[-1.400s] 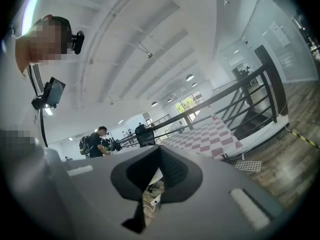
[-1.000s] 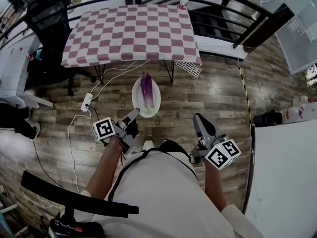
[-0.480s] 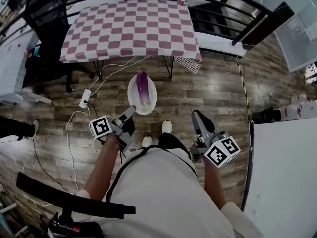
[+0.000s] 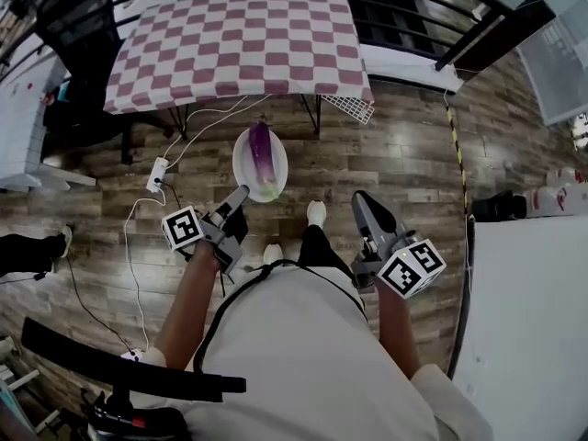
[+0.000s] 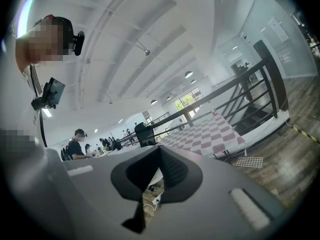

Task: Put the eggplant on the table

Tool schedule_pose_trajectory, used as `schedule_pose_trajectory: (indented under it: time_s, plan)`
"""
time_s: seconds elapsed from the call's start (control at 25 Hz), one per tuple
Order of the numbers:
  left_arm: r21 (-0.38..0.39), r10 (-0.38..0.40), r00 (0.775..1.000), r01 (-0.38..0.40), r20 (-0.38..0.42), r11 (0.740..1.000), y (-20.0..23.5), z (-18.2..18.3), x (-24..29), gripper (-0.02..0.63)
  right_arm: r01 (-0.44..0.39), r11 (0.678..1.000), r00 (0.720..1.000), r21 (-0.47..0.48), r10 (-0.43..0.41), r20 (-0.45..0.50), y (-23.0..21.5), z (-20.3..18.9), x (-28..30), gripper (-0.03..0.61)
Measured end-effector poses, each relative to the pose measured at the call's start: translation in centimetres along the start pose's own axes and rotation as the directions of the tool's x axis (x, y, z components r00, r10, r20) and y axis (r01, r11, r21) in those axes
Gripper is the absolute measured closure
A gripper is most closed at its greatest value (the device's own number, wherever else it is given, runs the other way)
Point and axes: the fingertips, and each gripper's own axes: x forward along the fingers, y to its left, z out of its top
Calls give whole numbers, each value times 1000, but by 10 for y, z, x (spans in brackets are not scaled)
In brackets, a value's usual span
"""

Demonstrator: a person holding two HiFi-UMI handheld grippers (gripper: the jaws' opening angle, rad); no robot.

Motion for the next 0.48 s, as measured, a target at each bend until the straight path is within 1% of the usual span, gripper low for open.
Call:
schedule_pose_trajectory:
  time_s: [0.24,0.48]
  plan:
    - [-13,-26,999,26,20,1000,-5,9,49,577,-14,1000,1000,15,14,-14,-43,21,18,570]
    - [-3,-32,999,32,39,999,-11,27,102,575,-42,999,999,11,42,-18,-84,55,43,571]
